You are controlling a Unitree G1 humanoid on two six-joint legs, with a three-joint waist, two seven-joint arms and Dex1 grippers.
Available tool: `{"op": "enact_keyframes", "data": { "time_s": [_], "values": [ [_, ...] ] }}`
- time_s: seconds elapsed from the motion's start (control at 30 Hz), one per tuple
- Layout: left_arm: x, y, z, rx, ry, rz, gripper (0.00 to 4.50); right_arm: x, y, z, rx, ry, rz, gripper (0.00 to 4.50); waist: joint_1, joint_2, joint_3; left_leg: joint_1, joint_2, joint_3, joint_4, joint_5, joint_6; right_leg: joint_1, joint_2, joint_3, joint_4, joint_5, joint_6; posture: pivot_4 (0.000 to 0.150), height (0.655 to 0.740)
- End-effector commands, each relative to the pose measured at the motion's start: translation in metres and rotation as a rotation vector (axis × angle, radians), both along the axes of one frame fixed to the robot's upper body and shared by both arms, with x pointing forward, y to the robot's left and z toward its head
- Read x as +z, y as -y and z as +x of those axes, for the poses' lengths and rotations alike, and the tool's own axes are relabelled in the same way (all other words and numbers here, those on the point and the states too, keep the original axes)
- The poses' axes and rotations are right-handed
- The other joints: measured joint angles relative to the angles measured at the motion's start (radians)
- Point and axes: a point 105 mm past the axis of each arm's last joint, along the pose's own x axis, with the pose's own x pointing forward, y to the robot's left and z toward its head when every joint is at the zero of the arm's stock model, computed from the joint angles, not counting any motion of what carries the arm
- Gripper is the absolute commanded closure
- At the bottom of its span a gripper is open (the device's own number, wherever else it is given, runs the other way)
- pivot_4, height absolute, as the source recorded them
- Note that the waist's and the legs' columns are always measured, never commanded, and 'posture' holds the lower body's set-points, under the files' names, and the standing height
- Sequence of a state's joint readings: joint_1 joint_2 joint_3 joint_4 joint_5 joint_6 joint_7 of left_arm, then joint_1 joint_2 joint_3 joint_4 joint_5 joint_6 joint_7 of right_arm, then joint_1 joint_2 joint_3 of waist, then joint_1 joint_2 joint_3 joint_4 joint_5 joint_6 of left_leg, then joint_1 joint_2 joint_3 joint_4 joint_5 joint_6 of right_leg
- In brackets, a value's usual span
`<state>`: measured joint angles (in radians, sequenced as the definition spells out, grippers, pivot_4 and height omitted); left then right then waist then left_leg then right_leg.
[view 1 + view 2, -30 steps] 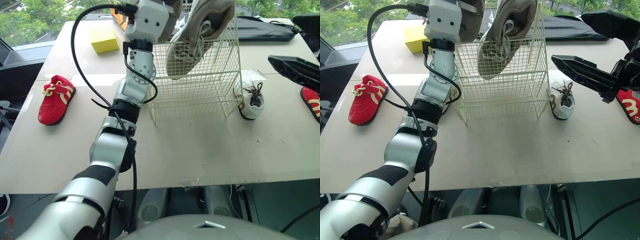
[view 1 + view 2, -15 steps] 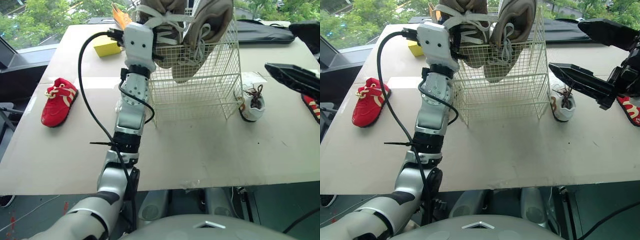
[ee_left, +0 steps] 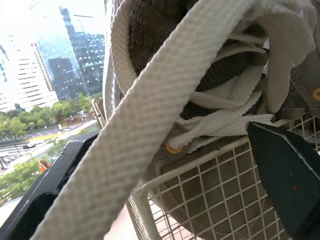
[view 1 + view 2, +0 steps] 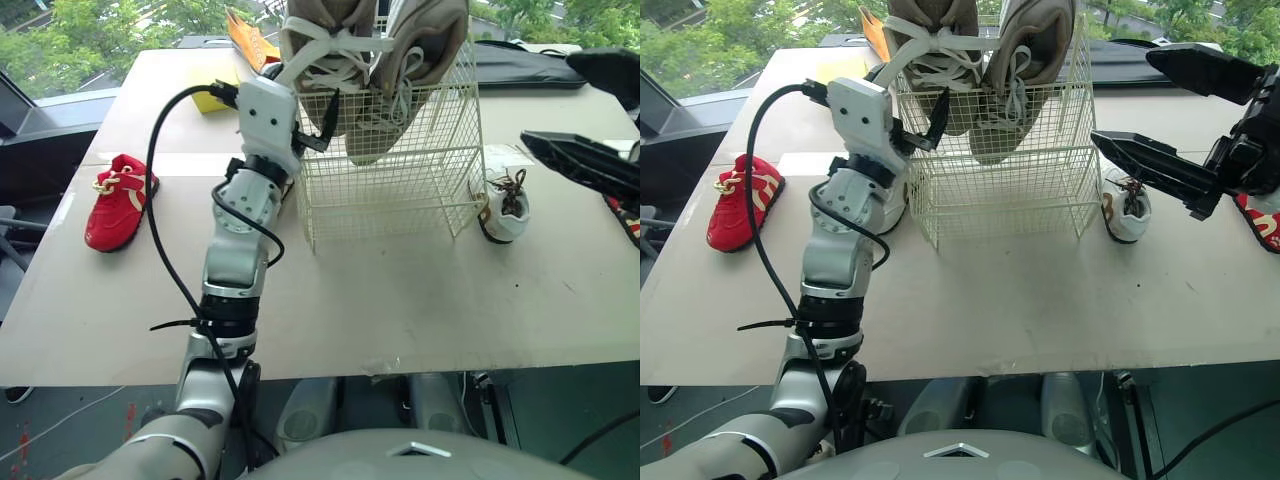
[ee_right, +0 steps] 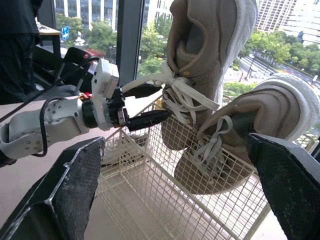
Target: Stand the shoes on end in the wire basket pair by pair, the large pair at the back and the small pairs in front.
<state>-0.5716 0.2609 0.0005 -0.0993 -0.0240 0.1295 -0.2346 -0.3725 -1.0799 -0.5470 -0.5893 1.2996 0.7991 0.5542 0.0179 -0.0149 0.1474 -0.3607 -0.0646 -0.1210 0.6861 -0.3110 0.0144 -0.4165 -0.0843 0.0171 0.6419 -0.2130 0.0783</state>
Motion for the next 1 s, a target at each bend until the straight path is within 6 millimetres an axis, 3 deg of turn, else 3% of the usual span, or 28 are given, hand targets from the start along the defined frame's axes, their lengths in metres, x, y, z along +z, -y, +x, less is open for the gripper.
{"op": "enact_keyframes", "data": {
  "time_s": [0.03, 0.27, 0.43, 0.67, 0.87, 1.0],
  "values": [
    [0.034, -0.002, -0.001, -0.014, 0.064, 0.025, 0.01, 0.008, -0.001, -0.001, 0.022, 0.049, 0.004, 0.00, 0.001, -0.001, 0.001, -0.001, 0.000, 0.000, 0.000, 0.000, 0.000, -0.001, 0.000, -0.001, 0.000, 0.000, 0.000, 0.150, 0.7400],
    [0.058, 0.011, -0.001, -0.162, 0.004, 0.145, 0.01, 0.009, -0.002, 0.002, 0.032, 0.051, -0.005, 0.00, -0.004, -0.001, 0.002, -0.003, -0.001, -0.003, -0.002, -0.001, 0.001, -0.002, 0.000, -0.002, -0.004, 0.000, 0.000, 0.150, 0.7400],
    [0.077, -0.004, 0.002, -0.258, -0.014, 0.251, 0.01, 0.009, -0.002, 0.005, 0.042, 0.049, -0.008, 0.00, -0.004, -0.001, 0.005, -0.004, -0.001, -0.003, -0.002, -0.001, 0.001, -0.002, 0.000, -0.002, -0.005, 0.000, 0.000, 0.150, 0.7400],
    [0.100, -0.008, 0.003, -0.305, -0.027, 0.216, 0.01, 0.008, -0.002, 0.003, 0.037, 0.054, -0.007, 0.00, -0.002, -0.002, 0.007, -0.005, 0.000, -0.005, -0.003, -0.001, 0.001, -0.002, 0.000, -0.003, -0.006, 0.000, 0.000, 0.150, 0.7400],
    [0.105, 0.009, 0.013, -0.342, -0.078, 0.279, 0.01, 0.007, -0.003, 0.001, 0.032, 0.057, -0.010, 0.00, -0.004, -0.002, 0.008, -0.005, -0.001, -0.007, -0.003, -0.001, 0.001, -0.002, -0.001, -0.004, -0.006, 0.000, 0.000, 0.150, 0.7400],
    [0.088, 0.011, 0.030, -0.353, -0.182, 0.333, 0.92, 0.007, -0.004, -0.001, 0.030, 0.061, -0.008, 0.00, -0.003, -0.002, 0.008, -0.006, -0.001, -0.007, -0.002, -0.001, 0.001, -0.002, 0.000, -0.005, -0.006, 0.000, 0.000, 0.150, 0.7400]
  ]
}}
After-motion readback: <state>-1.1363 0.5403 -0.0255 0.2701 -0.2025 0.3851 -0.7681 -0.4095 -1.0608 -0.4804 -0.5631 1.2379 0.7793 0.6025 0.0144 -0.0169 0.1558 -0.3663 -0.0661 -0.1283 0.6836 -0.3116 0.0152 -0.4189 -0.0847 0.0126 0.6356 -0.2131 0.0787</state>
